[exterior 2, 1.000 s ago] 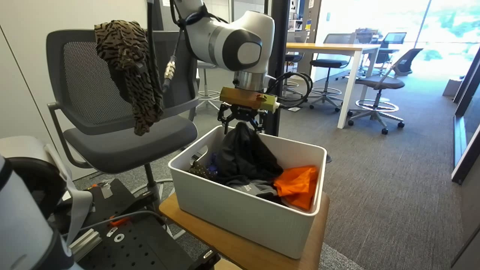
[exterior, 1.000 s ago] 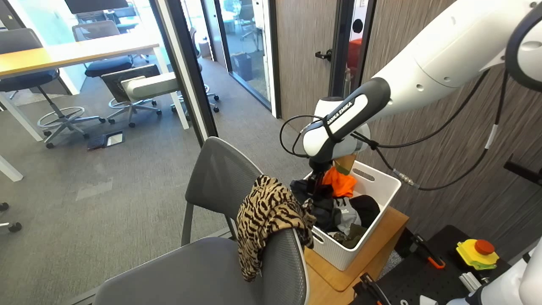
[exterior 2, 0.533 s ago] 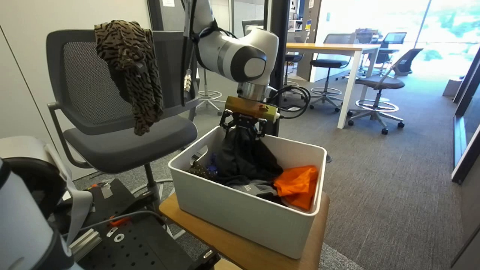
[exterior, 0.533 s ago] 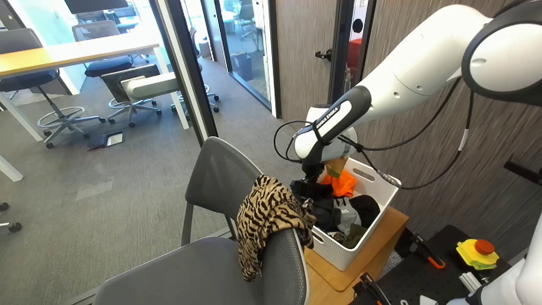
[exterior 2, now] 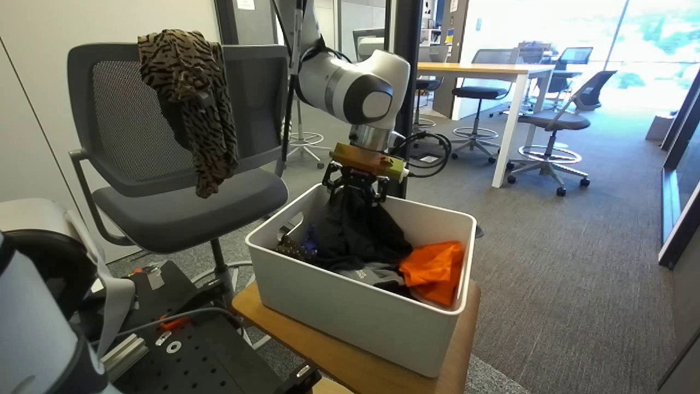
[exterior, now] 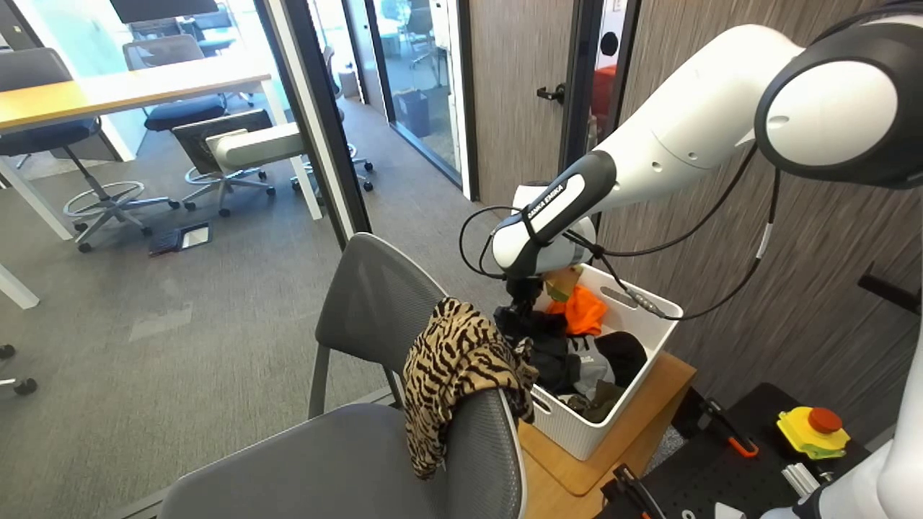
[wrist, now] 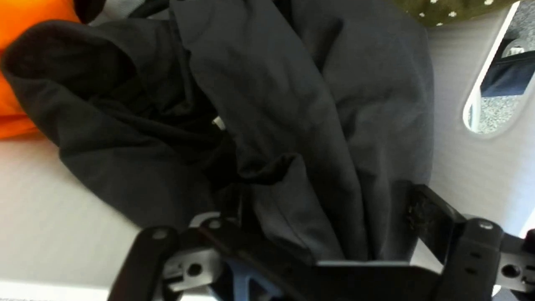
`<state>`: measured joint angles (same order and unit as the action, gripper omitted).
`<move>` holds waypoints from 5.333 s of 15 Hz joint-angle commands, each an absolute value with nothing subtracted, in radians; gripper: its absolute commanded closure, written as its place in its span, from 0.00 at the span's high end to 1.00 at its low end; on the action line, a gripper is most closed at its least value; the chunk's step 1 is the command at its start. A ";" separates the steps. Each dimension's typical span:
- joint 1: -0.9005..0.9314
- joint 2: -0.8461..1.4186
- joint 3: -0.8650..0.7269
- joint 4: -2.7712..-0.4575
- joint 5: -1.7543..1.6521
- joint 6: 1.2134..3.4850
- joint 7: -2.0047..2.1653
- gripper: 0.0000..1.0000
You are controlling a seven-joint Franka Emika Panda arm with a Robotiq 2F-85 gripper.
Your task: Pick up the black shirt in the basket and put it on to the chair.
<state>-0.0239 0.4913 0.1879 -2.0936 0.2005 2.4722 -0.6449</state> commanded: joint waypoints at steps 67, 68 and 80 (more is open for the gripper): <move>0.398 0.152 0.517 -1.722 -0.049 1.977 0.314 0.09; 0.404 0.166 0.502 -1.705 -0.038 1.958 0.297 0.09; 0.423 0.201 0.409 -1.560 0.014 1.866 0.264 0.36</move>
<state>0.4055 0.1814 0.4329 -1.6238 -0.0139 1.9077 0.2782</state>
